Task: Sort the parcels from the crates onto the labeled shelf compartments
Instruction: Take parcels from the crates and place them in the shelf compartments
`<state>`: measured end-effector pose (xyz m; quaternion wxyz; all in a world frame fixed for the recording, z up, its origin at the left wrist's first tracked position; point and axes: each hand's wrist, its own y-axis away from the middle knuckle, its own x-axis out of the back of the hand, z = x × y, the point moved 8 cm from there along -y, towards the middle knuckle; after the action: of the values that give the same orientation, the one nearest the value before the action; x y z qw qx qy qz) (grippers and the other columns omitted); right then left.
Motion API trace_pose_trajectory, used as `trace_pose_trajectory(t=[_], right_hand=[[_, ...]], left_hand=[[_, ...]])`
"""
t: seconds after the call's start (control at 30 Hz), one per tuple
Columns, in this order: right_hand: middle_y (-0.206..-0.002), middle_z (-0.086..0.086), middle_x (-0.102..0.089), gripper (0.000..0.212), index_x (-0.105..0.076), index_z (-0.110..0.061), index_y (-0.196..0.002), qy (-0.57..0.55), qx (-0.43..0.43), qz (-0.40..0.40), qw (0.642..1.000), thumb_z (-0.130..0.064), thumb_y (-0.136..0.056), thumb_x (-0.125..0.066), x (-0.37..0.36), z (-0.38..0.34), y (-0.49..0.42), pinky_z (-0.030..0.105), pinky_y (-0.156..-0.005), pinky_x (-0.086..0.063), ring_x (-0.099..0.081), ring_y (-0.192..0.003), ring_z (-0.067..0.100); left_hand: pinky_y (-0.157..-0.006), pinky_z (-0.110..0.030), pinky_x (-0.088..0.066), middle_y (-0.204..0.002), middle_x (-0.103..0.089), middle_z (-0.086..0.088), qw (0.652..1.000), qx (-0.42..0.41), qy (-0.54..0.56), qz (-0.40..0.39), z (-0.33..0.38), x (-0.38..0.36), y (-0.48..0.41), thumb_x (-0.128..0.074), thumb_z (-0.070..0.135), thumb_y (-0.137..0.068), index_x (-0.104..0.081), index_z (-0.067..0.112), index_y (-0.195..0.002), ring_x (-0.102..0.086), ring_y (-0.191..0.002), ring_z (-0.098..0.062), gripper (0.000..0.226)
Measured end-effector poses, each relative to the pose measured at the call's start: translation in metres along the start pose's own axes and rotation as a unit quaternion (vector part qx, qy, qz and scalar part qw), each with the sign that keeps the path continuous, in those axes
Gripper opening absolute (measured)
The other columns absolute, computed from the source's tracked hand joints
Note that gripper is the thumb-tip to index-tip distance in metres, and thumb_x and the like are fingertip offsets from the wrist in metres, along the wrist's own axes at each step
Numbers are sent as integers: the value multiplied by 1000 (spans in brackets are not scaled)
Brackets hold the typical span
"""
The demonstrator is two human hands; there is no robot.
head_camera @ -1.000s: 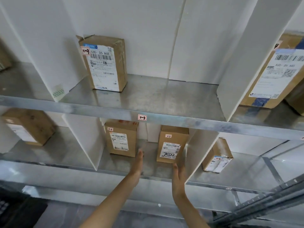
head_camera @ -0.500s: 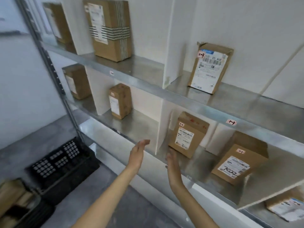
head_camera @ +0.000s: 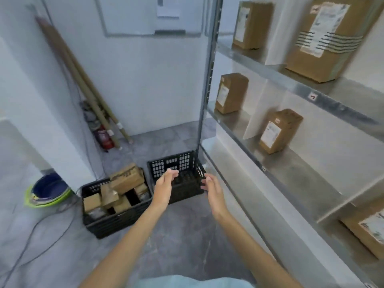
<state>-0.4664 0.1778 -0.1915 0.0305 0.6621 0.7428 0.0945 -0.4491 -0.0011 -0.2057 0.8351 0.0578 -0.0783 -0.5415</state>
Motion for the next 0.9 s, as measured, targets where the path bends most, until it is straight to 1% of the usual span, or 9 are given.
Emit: trace_pose_trajectory(t=[0.07,0.13,0.23,0.33,0.43,0.6,0.67,0.8,0.9], right_hand=[[-105,1,-59,17,-53,-31,-105,13,-9,-41,999,-24,-101,-38,-47,4,-3,34,-90,-45,-58,-96,18],[-105,1,-59,18,-53,-25,-110,14,-27,-76,997,-24,-101,-38,-87,7,-6,33,-88,-44,-57,-94,16],[-106,1,-59,21,-52,-19,-117,23,-45,-125,991,-23,-101,-38,-135,8,-12,30,-87,-43,-57,-92,13],[-105,2,-59,20,-53,-18,-115,31,-46,-163,985,-23,-101,-40,-171,7,-24,27,-85,-44,-57,-94,14],[-104,3,-61,20,-54,-18,-114,46,-59,-180,981,-23,-101,-40,-194,12,-43,30,-88,-45,-58,-97,16],[-106,5,-64,21,-57,-18,-113,68,-75,-193,976,-19,-100,-41,-222,20,-97,36,-95,-45,-60,-102,21],[-105,5,-64,21,-57,-18,-113,70,-76,-195,975,-19,-100,-41,-233,21,-124,36,-96,-46,-60,-101,21],[-102,3,-66,19,-58,-21,-109,83,-96,-206,970,-21,-100,-41,-259,18,-178,37,-92,-46,-61,-97,17],[-103,3,-67,21,-58,-19,-112,103,-98,-216,966,-19,-99,-42,-280,19,-217,37,-92,-46,-62,-97,18]], left_hand=[[-101,-31,-36,-111,-64,-6,999,3,5,53,-9,51,-2,-30,32,-102,-65,5,-111,-56,-108,-16,45],[-101,-32,-38,-110,-65,-7,995,12,17,100,-21,96,-3,-30,31,-102,-65,4,-109,-57,-107,-18,45],[-103,-36,-39,-104,-67,-6,989,23,16,148,-38,147,-6,-30,32,-102,-66,8,-104,-59,-108,-22,43],[-103,-38,-40,-105,-67,-5,982,35,16,183,-55,182,-15,-30,34,-102,-67,16,-98,-59,-109,-24,41],[-104,-39,-38,-109,-67,-3,976,54,7,210,-69,206,-29,-29,41,-101,-68,24,-97,-59,-110,-22,42],[-98,-34,-37,-111,-66,-3,968,77,29,237,-74,227,-71,-28,37,-102,-67,11,-109,-56,-106,-14,47],[-93,-30,-38,-110,-66,-5,962,87,46,254,-76,236,-93,-30,39,-101,-67,11,-109,-56,-106,-17,47],[-93,-30,-37,-115,-64,-6,950,128,49,281,-81,255,-139,-31,46,-99,-66,14,-113,-56,-111,-22,49],[-98,-35,-41,-116,-65,-5,943,134,64,299,-80,268,-168,-32,43,-100,-65,11,-116,-56,-111,-21,48]])
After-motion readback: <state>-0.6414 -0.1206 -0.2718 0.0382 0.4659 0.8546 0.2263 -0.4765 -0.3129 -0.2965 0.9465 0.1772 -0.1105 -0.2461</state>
